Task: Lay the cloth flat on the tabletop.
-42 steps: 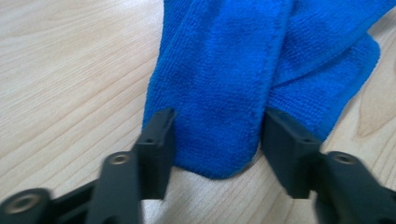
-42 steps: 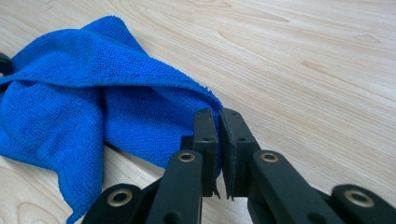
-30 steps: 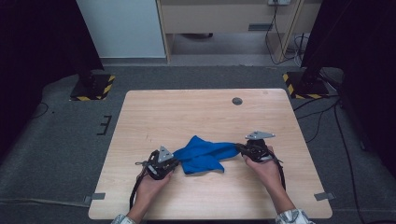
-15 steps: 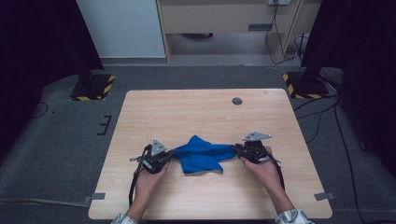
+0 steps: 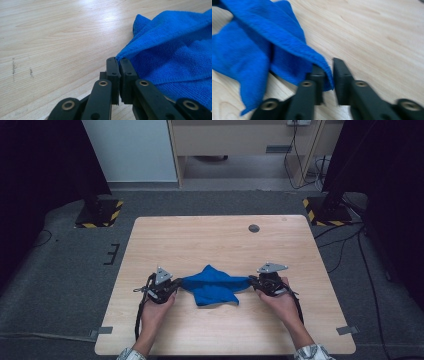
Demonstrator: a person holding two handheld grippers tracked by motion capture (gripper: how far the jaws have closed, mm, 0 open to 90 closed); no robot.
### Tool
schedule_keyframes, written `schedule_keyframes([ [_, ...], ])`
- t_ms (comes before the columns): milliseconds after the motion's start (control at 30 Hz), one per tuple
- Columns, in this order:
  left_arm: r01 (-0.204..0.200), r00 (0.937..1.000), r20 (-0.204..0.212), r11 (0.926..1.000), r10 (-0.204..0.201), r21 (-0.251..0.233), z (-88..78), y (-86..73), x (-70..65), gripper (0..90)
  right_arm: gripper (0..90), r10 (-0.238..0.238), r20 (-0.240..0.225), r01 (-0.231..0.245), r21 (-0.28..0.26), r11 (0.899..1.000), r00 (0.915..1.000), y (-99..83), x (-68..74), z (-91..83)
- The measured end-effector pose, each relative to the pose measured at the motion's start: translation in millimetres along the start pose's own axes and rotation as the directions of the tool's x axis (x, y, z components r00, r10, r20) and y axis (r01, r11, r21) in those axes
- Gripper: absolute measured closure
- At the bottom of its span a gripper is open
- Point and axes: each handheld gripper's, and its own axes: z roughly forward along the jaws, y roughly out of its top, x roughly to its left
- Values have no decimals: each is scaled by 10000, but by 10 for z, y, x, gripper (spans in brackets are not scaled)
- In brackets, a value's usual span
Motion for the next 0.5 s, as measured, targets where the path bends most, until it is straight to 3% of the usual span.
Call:
schedule_keyframes([
  [233,-333,9994,41,9991,332,250,76,-28,-44,825,884,182,-58,-185,-485,9987,9998,61,-19,-109],
  [500,-845,9961,-212,9946,859,597,155,-52,-121,666,885,249,-3,-249,-342,9991,9997,56,-47,-112],
])
